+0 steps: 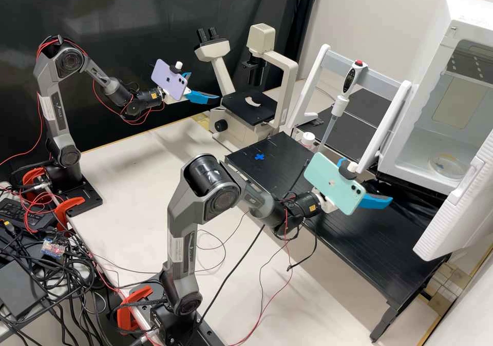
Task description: Move the petri dish to the microscope
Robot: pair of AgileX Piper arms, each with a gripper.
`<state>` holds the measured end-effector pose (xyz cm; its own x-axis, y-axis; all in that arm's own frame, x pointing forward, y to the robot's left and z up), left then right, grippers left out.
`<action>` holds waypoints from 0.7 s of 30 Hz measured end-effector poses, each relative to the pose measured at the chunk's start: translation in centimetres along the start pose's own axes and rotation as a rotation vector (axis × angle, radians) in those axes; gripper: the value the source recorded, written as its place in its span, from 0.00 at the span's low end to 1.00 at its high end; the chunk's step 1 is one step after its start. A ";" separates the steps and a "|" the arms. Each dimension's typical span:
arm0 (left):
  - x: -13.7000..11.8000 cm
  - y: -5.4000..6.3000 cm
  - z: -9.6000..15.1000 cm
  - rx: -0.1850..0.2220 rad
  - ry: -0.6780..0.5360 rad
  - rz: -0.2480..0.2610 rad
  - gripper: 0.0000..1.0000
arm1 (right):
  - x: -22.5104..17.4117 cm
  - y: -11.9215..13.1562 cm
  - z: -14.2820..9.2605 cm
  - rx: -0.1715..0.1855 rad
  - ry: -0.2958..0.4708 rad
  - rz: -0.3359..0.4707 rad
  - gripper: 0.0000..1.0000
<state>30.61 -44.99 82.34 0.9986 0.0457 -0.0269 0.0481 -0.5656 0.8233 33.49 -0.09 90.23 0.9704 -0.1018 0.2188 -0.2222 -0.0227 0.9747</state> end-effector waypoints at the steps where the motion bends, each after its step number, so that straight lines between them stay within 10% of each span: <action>1: 0.0 0.0 0.0 0.000 0.000 0.000 1.00 | 0.3 0.3 0.2 0.002 -0.008 0.009 1.00; 21: 0.0 0.0 0.0 0.000 0.000 0.000 1.00 | 9.2 4.6 0.8 -0.022 -0.082 0.111 1.00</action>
<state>30.61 -44.99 82.34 0.9986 0.0457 -0.0269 0.0481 -0.5656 0.8233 41.29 -1.96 96.68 0.9288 -0.1839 0.3218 -0.3246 0.0153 0.9457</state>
